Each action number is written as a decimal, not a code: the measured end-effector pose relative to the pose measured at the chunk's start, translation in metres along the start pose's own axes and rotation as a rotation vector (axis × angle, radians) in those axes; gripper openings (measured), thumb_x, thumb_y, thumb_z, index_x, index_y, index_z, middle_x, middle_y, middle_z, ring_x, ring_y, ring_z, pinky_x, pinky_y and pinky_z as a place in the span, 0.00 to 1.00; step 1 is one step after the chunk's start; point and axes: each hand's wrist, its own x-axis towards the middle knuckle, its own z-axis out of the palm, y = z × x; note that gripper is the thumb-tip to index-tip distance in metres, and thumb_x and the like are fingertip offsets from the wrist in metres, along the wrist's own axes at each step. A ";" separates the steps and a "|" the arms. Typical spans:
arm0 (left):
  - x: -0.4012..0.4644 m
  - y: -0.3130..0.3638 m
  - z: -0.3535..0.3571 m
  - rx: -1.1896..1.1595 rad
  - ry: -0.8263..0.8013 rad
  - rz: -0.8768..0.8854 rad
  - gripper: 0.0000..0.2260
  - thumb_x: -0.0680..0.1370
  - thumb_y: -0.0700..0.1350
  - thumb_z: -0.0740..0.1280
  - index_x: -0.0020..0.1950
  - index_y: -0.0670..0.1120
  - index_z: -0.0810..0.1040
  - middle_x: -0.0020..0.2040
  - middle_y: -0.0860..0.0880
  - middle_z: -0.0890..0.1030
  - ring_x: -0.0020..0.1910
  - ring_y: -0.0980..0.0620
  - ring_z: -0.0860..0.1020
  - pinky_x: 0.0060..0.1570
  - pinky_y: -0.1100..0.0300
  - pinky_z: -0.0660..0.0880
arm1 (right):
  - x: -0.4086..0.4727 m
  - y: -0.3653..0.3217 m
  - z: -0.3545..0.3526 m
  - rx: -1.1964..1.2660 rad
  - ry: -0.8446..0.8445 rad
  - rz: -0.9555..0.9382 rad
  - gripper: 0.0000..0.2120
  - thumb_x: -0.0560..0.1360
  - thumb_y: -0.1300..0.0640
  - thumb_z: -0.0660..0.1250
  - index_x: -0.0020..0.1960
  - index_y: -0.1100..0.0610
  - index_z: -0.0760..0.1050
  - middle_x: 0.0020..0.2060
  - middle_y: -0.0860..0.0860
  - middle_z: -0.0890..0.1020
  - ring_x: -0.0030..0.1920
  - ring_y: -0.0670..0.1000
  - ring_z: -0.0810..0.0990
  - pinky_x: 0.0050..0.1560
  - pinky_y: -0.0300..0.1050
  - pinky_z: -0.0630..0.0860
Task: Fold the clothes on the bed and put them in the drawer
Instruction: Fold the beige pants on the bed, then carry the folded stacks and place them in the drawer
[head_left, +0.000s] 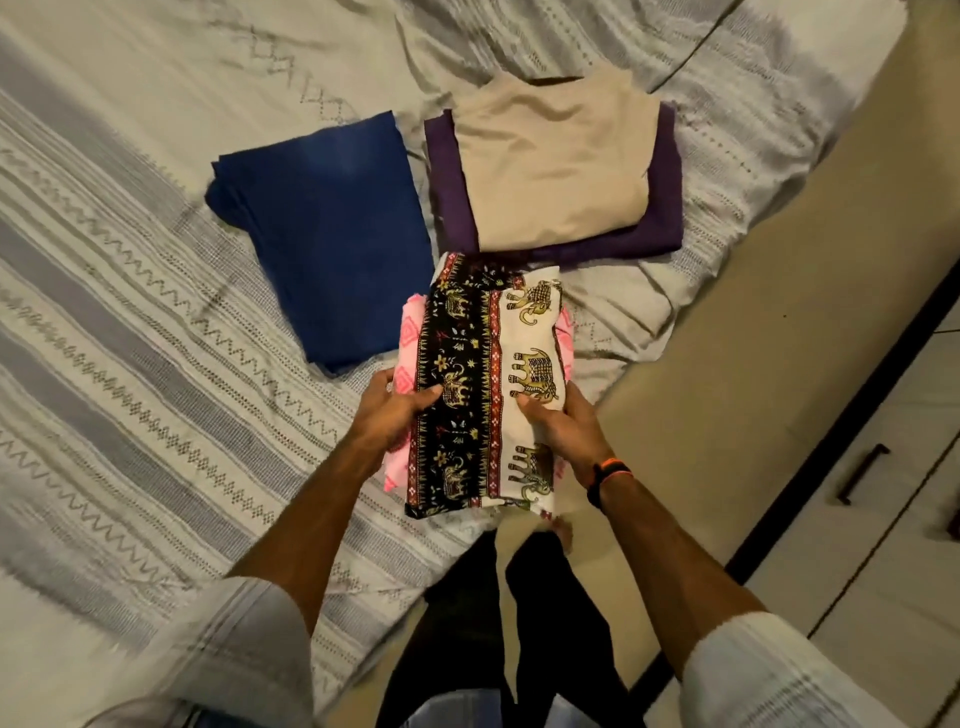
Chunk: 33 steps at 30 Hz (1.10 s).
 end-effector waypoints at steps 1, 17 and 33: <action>0.006 -0.001 0.001 0.062 0.042 -0.007 0.21 0.74 0.42 0.74 0.63 0.44 0.69 0.54 0.46 0.81 0.38 0.55 0.81 0.52 0.46 0.80 | 0.006 0.002 0.001 -0.068 0.014 0.003 0.21 0.75 0.56 0.72 0.66 0.52 0.73 0.57 0.47 0.83 0.55 0.50 0.82 0.59 0.53 0.78; -0.067 0.054 0.056 0.536 0.210 0.237 0.21 0.72 0.43 0.73 0.64 0.44 0.76 0.61 0.45 0.80 0.57 0.47 0.78 0.59 0.55 0.75 | -0.053 -0.037 -0.056 -0.270 0.070 -0.078 0.31 0.73 0.57 0.74 0.72 0.58 0.65 0.63 0.52 0.76 0.59 0.52 0.76 0.63 0.51 0.75; -0.139 0.119 0.308 0.954 -0.371 0.564 0.22 0.74 0.46 0.74 0.67 0.44 0.75 0.65 0.45 0.78 0.63 0.48 0.76 0.60 0.58 0.73 | -0.133 -0.012 -0.259 0.115 0.567 -0.165 0.21 0.73 0.61 0.73 0.64 0.57 0.73 0.53 0.48 0.79 0.46 0.46 0.79 0.53 0.39 0.76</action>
